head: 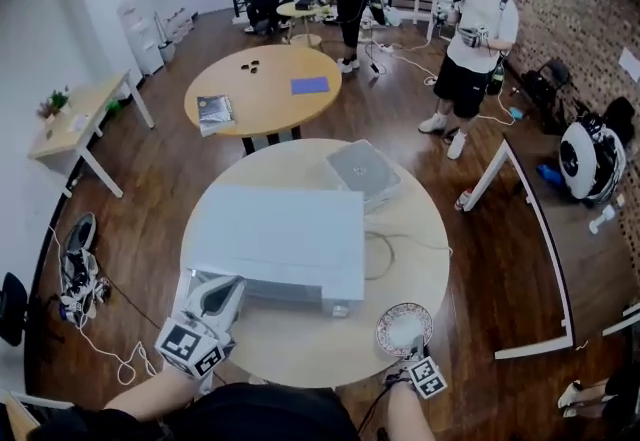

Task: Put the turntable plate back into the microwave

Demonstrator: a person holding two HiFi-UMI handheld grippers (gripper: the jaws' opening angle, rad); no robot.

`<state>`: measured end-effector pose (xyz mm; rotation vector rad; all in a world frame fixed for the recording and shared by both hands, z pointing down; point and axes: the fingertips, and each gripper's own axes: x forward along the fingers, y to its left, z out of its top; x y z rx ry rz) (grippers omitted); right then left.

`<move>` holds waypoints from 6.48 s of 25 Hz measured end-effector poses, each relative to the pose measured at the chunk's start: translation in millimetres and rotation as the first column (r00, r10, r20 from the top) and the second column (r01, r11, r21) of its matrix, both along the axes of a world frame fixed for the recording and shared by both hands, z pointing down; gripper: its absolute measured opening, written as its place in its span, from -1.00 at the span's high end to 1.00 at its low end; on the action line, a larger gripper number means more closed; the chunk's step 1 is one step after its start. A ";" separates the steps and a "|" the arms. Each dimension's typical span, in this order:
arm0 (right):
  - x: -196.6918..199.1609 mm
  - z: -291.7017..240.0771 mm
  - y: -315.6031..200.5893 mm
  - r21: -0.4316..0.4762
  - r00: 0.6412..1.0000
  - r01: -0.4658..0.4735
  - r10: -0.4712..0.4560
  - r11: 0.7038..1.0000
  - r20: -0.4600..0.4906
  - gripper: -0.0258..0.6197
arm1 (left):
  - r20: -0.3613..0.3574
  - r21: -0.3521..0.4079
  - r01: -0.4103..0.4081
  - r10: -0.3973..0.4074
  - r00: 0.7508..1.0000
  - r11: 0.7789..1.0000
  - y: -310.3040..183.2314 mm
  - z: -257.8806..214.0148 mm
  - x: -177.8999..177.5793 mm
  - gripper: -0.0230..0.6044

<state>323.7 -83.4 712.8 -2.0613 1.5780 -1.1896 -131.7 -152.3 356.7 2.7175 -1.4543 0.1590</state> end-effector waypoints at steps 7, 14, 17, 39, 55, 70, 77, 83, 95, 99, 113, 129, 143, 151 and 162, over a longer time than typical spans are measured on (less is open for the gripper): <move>-4.4 -17.3 -6.8 0.034 0.999 -0.041 0.040 0.999 0.023 0.83 | -0.042 0.017 0.028 -0.027 0.999 0.999 2.2 -1.2 -28.1 0.91; -16.7 -22.1 -52.1 0.082 0.991 -0.097 0.089 0.992 0.102 0.83 | -0.130 0.052 0.131 -0.124 0.984 0.990 6.0 -11.3 -74.6 0.91; -25.7 -48.9 -31.5 0.123 0.980 -0.149 0.130 0.981 0.154 0.83 | -0.136 0.023 0.107 -0.103 0.985 0.994 10.6 -18.4 -81.8 0.91; -44.4 -144.8 8.4 0.282 0.945 -0.271 0.199 0.920 0.260 0.83 | -0.049 0.029 -0.013 0.014 0.999 0.999 -14.6 12.2 -90.8 0.91; -49.9 -129.2 54.9 0.217 0.937 -0.291 0.231 0.932 0.263 0.83 | -0.078 0.044 -0.039 0.042 0.996 0.998 8.3 9.2 -90.9 0.92; -85.5 -129.9 54.6 0.230 0.928 -0.275 0.196 0.934 0.316 0.83 | -0.144 0.069 -0.016 0.025 0.989 0.997 25.3 -11.5 -113.4 0.91; -101.8 -126.5 56.1 0.227 0.924 -0.269 0.184 0.936 0.336 0.83 | -0.131 0.069 -0.008 0.017 0.991 0.998 34.2 -9.0 -126.2 0.91; -116.8 -125.3 53.9 0.230 0.922 -0.259 0.169 0.938 0.349 0.83 | -0.147 0.060 0.005 0.004 0.989 0.998 39.0 -5.6 -138.6 0.91; -142.3 -124.7 43.2 0.225 0.915 -0.227 0.129 0.948 0.381 0.83 | -0.188 0.029 0.044 -0.038 0.982 0.999 46.3 -17.5 -154.5 0.91; -149.9 -131.5 50.1 0.211 0.914 -0.232 0.138 0.949 0.382 0.83 | -0.204 0.018 0.026 -0.022 0.979 1.000 44.5 -12.1 -154.2 0.91; -162.1 -120.8 59.0 0.195 0.917 -0.191 0.105 0.962 0.384 0.83 | -0.193 0.043 0.009 -0.001 0.981 0.999 53.3 1.0 -143.5 0.91; -202.6 -115.2 45.5 0.169 0.912 -0.112 0.034 0.979 0.410 0.83 | -0.212 0.074 0.007 0.009 0.977 0.997 55.7 -3.1 -145.5 0.91; -256.2 -117.5 24.9 0.172 0.898 -0.018 -0.060 0.985 0.436 0.83 | -0.206 0.060 -0.013 0.025 0.978 0.998 61.4 5.5 -154.2 0.91; -289.6 -122.2 10.3 0.184 0.891 0.063 -0.138 0.981 0.432 0.83 | -0.207 0.066 -0.036 0.049 0.977 0.997 61.7 5.0 -149.3 0.91; -335.1 -124.5 -7.3 0.199 0.858 0.125 -0.207 0.972 0.470 0.83 | -0.198 0.049 -0.035 0.044 0.979 0.998 69.4 11.3 -156.8 0.92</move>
